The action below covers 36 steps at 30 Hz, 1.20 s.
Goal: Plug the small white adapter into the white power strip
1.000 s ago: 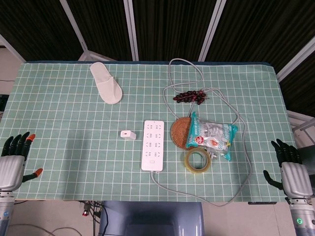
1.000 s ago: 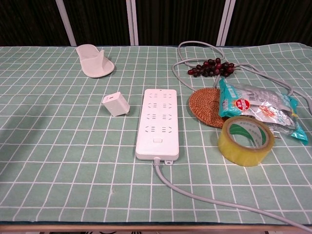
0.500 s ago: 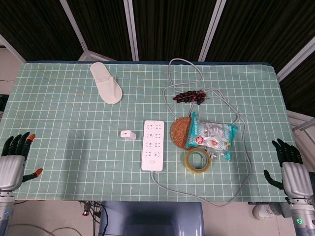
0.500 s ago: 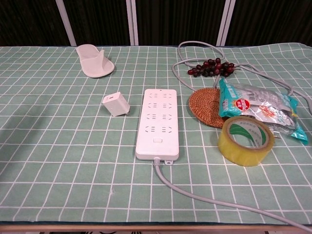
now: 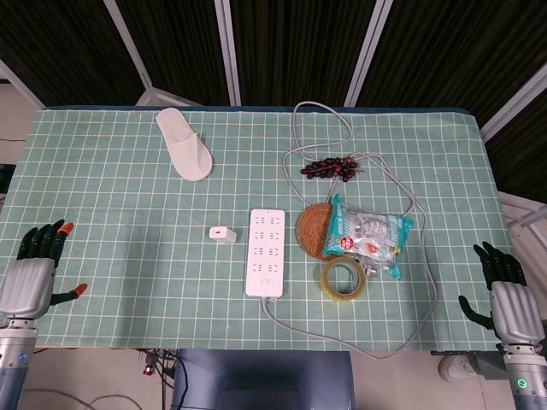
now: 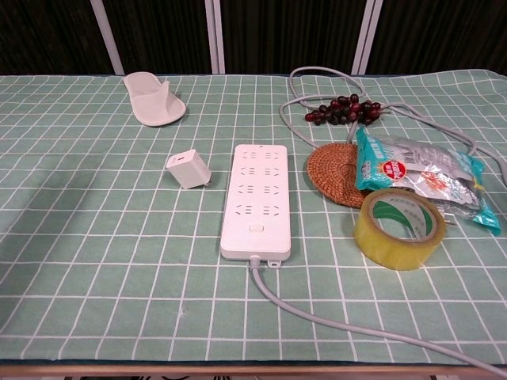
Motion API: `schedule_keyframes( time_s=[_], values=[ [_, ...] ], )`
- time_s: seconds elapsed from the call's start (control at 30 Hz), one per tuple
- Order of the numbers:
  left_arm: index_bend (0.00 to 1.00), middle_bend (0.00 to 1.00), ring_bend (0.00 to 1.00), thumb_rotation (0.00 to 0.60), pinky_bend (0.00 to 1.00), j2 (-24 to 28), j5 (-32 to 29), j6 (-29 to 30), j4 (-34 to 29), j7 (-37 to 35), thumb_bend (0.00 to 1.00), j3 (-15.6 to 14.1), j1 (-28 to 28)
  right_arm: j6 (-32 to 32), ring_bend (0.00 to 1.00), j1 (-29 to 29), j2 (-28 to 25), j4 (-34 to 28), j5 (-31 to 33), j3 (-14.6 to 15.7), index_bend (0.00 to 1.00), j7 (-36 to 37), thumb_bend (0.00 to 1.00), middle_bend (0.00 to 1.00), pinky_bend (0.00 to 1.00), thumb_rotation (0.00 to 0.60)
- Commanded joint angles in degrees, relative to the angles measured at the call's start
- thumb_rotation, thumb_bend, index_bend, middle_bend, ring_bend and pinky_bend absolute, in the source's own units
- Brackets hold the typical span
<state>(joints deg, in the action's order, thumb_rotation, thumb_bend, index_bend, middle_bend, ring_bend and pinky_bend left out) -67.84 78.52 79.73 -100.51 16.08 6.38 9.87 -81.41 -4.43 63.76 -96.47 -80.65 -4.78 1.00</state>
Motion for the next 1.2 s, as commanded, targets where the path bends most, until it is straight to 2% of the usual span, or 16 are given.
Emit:
schedule_keyframes(
  time_s=[0.03, 0.17, 0.27, 0.4, 0.57, 0.83, 1.2],
  values=[
    [0.02, 0.00, 0.00, 0.600, 0.00, 0.31, -3.30, -3.98, -3.62, 4.17, 0.06, 2.72, 3.83, 0.53, 0.00, -0.22, 0.04, 0.03, 0.42, -0.09, 0.00, 0.08, 0.39, 0.00, 0.00, 0.600],
    [0.07, 0.03, 0.00, 0.600, 0.00, -0.79, -8.50, -8.71, -5.91, 7.98, 0.08, 5.61, 8.25, 1.50, 0.00, -0.54, 0.03, -0.11, 1.27, -0.27, 0.00, 0.34, 0.39, 0.00, 0.00, 0.600],
    [0.12, 0.09, 0.00, 0.600, 0.00, -2.92, -15.43, -12.37, -6.73, 12.19, 0.10, 8.19, 12.55, 1.96, 0.00, -0.62, -0.23, -0.37, 1.70, -0.33, 0.00, 0.75, 0.39, 0.00, 0.00, 0.600],
    [0.18, 0.14, 0.00, 0.600, 0.00, -6.14, -22.79, -14.79, -6.31, 17.22, 0.14, 10.27, 17.44, 2.42, 0.00, -0.66, -0.50, -0.67, 2.18, -0.37, 0.00, 1.33, 0.39, 0.00, 0.00, 0.600],
    [0.20, 0.17, 0.00, 0.600, 0.00, -11.18, -31.79, -16.72, -4.32, 23.63, 0.15, 11.64, 24.06, 3.15, 0.00, -0.78, -0.84, -1.11, 2.92, -0.49, 0.00, 2.15, 0.39, 0.00, 0.00, 0.600],
    [0.27, 0.22, 0.00, 0.600, 0.00, -16.61, -40.52, -16.58, -0.59, 27.82, 0.18, 11.60, 30.33, 3.75, 0.00, -0.88, -1.22, -1.56, 3.50, -0.58, 0.00, 2.87, 0.39, 0.00, 0.00, 0.600],
    [0.29, 0.25, 0.00, 0.600, 0.00, -23.00, -45.69, -18.27, 5.82, 28.61, 0.24, 11.52, 37.12, 4.58, 0.00, -1.04, -1.69, -1.81, 4.15, -0.70, 0.00, 4.17, 0.39, 0.00, 0.00, 0.600]
  ],
)
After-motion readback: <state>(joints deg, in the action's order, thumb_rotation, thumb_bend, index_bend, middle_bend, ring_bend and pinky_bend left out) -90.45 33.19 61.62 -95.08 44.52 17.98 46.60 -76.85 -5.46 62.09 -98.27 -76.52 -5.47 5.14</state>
